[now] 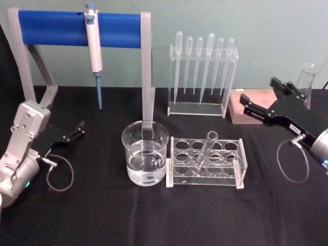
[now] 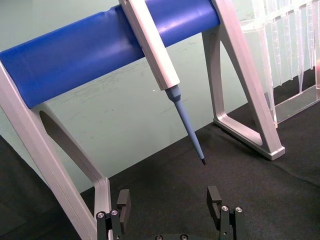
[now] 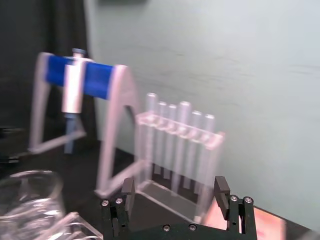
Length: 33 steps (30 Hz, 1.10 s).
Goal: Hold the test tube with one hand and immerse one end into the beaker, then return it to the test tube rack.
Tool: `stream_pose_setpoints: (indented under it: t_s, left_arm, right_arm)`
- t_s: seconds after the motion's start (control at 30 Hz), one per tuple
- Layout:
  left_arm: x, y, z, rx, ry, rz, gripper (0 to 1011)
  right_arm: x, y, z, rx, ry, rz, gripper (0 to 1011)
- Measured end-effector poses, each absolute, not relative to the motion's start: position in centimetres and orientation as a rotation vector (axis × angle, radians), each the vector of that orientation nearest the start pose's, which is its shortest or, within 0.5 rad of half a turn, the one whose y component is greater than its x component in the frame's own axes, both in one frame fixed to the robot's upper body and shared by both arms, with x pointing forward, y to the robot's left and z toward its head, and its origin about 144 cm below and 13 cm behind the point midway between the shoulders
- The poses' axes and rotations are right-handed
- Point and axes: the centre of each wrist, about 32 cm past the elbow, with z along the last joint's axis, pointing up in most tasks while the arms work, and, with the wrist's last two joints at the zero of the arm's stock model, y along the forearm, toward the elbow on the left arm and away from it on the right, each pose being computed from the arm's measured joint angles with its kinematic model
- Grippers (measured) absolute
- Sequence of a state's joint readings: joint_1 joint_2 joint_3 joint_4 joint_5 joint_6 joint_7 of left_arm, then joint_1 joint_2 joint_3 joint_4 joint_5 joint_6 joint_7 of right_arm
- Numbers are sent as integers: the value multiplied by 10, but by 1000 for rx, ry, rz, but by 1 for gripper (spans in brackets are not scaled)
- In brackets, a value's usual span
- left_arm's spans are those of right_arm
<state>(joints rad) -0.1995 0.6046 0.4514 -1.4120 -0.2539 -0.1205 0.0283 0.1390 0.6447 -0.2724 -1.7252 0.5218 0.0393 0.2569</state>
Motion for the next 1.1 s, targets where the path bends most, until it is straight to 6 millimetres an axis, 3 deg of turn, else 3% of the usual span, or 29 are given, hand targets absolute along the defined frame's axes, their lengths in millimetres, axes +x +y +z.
stream_pose_setpoints:
  t_s: [0.1,0.57,1.1]
  left_arm:
    - [489,310,1140,304,-285,1248,1000]
    - [489,310,1140,304,-285,1248,1000]
    - [489,310,1140,304,-285,1248,1000]
  right_arm:
    - [472,-303,1221,-51,-171,-1104,1004]
    - [475,-292,1178,-35,-160,-1182,1004]
    - [479,-292,1166,-72,-148,-1171,1004]
